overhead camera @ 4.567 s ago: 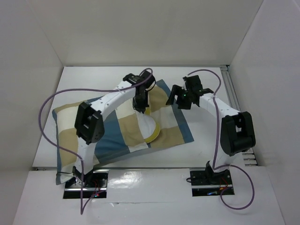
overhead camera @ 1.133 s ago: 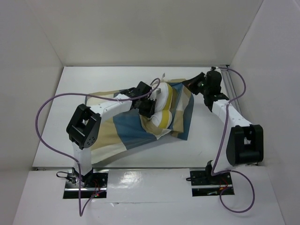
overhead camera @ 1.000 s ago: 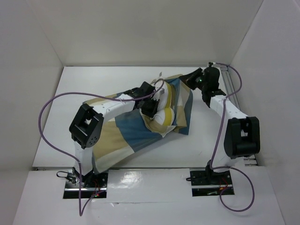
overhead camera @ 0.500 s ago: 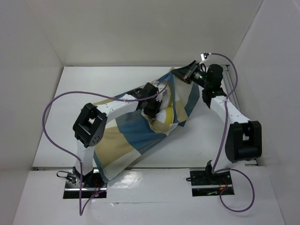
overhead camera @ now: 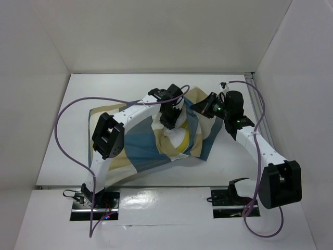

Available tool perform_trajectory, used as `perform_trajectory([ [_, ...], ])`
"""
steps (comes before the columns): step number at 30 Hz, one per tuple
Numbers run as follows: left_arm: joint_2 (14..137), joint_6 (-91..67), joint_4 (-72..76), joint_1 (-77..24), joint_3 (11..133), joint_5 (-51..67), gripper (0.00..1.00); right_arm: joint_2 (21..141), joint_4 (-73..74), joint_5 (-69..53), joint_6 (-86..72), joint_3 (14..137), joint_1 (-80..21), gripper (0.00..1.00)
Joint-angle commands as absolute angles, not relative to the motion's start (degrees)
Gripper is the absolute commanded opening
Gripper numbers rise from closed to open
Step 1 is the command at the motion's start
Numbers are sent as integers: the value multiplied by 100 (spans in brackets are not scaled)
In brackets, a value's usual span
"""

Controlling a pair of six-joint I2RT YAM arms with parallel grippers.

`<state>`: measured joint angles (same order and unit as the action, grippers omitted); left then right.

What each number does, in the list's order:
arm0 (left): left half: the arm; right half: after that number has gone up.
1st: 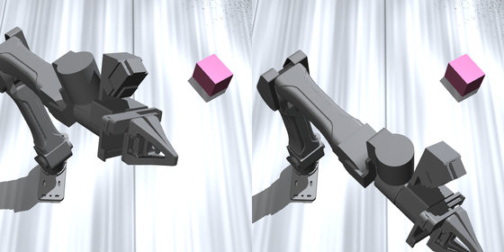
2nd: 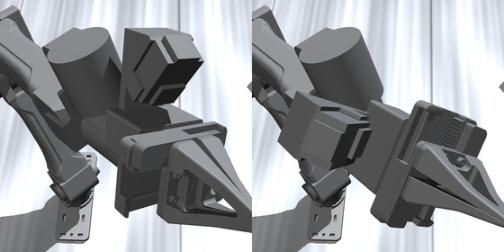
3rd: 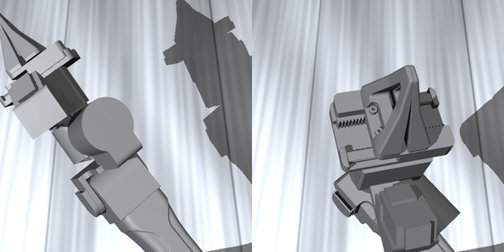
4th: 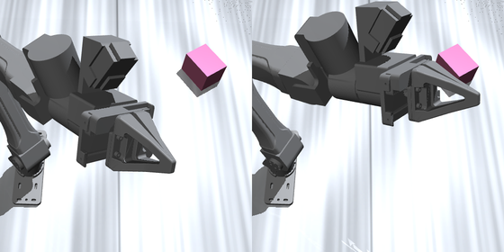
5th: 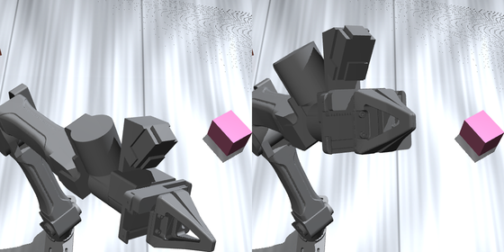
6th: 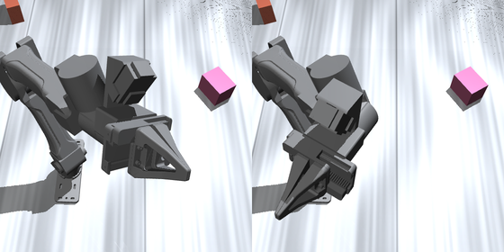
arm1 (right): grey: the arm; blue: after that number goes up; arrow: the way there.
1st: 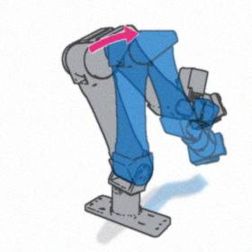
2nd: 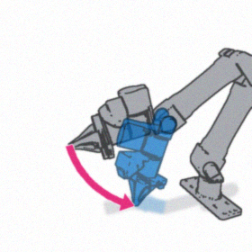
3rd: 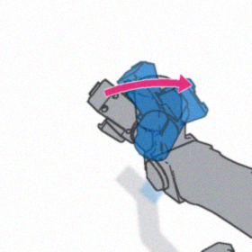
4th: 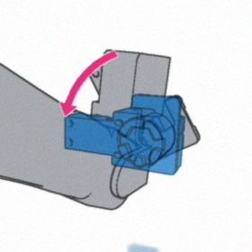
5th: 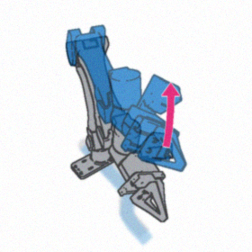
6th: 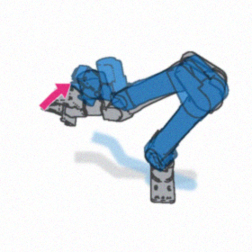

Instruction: Put the pillow into the pillowcase

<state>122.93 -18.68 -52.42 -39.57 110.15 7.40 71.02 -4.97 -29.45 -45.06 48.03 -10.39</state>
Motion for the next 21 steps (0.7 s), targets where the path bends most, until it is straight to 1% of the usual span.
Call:
perform_trajectory([
  [1,12200,-1801,-6396,-3814,11057,334,0,6653,-272,-2725,-4351,4746,-897,0],
  [2,12138,-1863,-6572,-3814,11004,256,2,6653,-272,-2725,-4429,4816,-896,0],
  [5,11963,-2162,-6969,-3981,10592,-244,13,6592,-588,-2479,-4850,4816,-695,0],
  [6,11770,-2336,-7126,-4121,10321,-672,23,6592,-658,-2365,-5121,4816,-581,0],
  [7,11682,-2416,-7206,-4174,10205,-833,32,6592,-764,-2364,-5263,4747,-510,0],
  [8,11602,-2487,-7277,-4175,10117,-931,49,6592,-1017,-2364,-5404,4746,-458,0],
  [10,11348,-2645,-7382,-4245,9985,-984,69,6696,-1290,-2425,-5763,4624,-396,0],
  [11,11268,-2715,-7383,-4306,9906,-1063,81,6749,-1614,-2513,-5861,4623,-396,0],
  [12,11198,-2777,-7435,-4307,9905,-1063,86,6802,-1704,-2566,-5949,4623,-396,0],
  [13,11128,-2777,-7436,-4359,9975,-1133,88,6872,-1766,-2566,-6055,4623,-396,0],
  [15,10838,-2892,-7436,-4359,10028,-1195,88,6873,-1828,-2637,-6056,4570,-396,0],
  [16,10706,-2961,-7366,-4359,10107,-1195,83,6873,-1828,-2637,-5951,4623,-396,0],
  [18,10321,-3015,-7120,-4359,10107,-1195,76,6873,-1540,-2637,-5784,4754,-396,0],
  [19,10214,-3015,-7041,-4194,10047,-1039,68,6873,-1477,-2637,-5705,4816,-396,0],
  [21,9968,-3067,-6795,-4018,9862,-827,61,6873,-1372,-2750,-5494,4922,-396,0],
])
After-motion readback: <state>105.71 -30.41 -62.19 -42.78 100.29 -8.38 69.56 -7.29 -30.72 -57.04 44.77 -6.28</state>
